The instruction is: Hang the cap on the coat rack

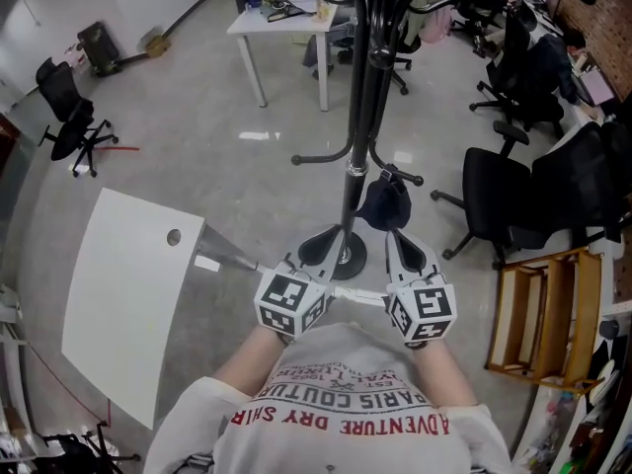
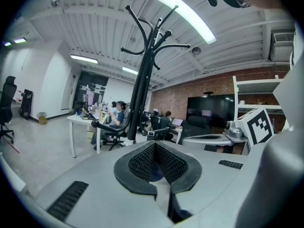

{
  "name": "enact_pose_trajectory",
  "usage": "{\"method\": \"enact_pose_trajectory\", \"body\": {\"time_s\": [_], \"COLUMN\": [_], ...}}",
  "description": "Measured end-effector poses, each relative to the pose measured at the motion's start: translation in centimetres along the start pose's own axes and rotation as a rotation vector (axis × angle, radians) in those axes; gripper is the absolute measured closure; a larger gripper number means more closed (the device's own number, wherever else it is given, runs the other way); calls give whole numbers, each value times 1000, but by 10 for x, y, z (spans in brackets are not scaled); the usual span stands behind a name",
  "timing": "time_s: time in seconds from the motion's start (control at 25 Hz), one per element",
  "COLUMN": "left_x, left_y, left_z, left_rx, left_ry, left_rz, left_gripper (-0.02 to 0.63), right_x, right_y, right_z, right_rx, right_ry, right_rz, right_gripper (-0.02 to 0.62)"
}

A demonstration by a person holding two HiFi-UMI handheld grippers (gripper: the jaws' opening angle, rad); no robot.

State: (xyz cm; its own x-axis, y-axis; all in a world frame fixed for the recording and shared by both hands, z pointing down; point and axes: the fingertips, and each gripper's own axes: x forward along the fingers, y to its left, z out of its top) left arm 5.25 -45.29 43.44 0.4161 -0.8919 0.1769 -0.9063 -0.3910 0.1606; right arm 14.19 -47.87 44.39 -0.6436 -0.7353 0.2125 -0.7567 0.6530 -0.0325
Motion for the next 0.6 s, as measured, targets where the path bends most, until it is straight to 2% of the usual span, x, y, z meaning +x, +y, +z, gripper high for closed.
{"method": "enact_pose_trajectory", "body": {"time_s": [0.2, 0.6], "left_x": [-4, 8], "left_y": [8, 4], "left_z": [1, 3], "left_rx": [-7, -17], "left_ry": [-1, 23], "left_rz": [15, 19], "left_gripper": [601, 601], "right_x": [4, 12], "right_y": [9, -6], "right_z": [3, 5], "right_rx": [-7, -12], "right_ry": [0, 13], "right_rz": [14, 21], "right_gripper": [580, 580]}}
